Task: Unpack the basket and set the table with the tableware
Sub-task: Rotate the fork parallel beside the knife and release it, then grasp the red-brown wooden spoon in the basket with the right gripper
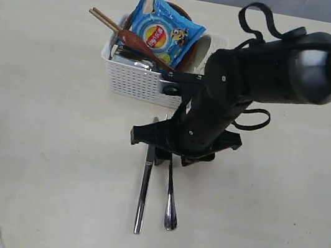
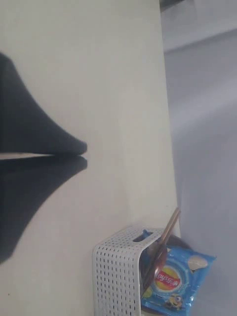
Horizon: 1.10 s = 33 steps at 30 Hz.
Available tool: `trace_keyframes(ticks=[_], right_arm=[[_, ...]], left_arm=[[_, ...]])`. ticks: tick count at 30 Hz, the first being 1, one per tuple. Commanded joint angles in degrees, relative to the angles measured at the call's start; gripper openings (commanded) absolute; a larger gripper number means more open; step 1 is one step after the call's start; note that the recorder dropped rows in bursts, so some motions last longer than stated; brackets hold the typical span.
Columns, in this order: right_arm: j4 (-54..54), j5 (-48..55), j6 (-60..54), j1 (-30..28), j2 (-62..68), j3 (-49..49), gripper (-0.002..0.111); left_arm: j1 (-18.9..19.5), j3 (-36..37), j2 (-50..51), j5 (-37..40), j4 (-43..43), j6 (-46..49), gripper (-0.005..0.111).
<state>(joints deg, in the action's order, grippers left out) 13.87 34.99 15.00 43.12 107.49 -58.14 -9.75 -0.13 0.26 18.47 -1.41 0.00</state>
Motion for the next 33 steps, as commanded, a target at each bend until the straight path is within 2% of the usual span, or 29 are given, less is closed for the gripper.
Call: trace_keyframes(ticks=[1, 5, 10, 13, 17, 24, 33], right_arm=[[-2.0, 5.7, -3.2, -0.3, -2.7, -5.9, 0.049], [-4.8, 7.0, -4.3, -0.2, -5.6, -12.3, 0.049], [-9.1, 2.3, -4.0, -0.2, -5.9, -19.6, 0.049], [-10.0, 0.7, -3.9, -0.2, -2.8, -23.7, 0.049], [-16.4, 4.6, -5.1, -0.2, 4.2, -31.8, 0.049], [-18.2, 11.7, -20.7, -0.2, 13.4, -43.2, 0.049], [-18.4, 8.8, -30.0, -0.2, 17.8, -45.1, 0.049]], left_arm=[[-0.2, 0.1, -0.3, -0.1, 0.2, 0.0, 0.0], [-0.2, 0.1, -0.3, -0.1, 0.2, 0.0, 0.0], [-0.2, 0.1, -0.3, -0.1, 0.2, 0.0, 0.0], [-0.2, 0.1, -0.3, -0.1, 0.2, 0.0, 0.0], [-0.2, 0.1, -0.3, -0.1, 0.2, 0.0, 0.0], [-0.2, 0.1, -0.3, -0.1, 0.2, 0.0, 0.0], [-0.2, 0.1, -0.3, -0.1, 0.2, 0.0, 0.0]])
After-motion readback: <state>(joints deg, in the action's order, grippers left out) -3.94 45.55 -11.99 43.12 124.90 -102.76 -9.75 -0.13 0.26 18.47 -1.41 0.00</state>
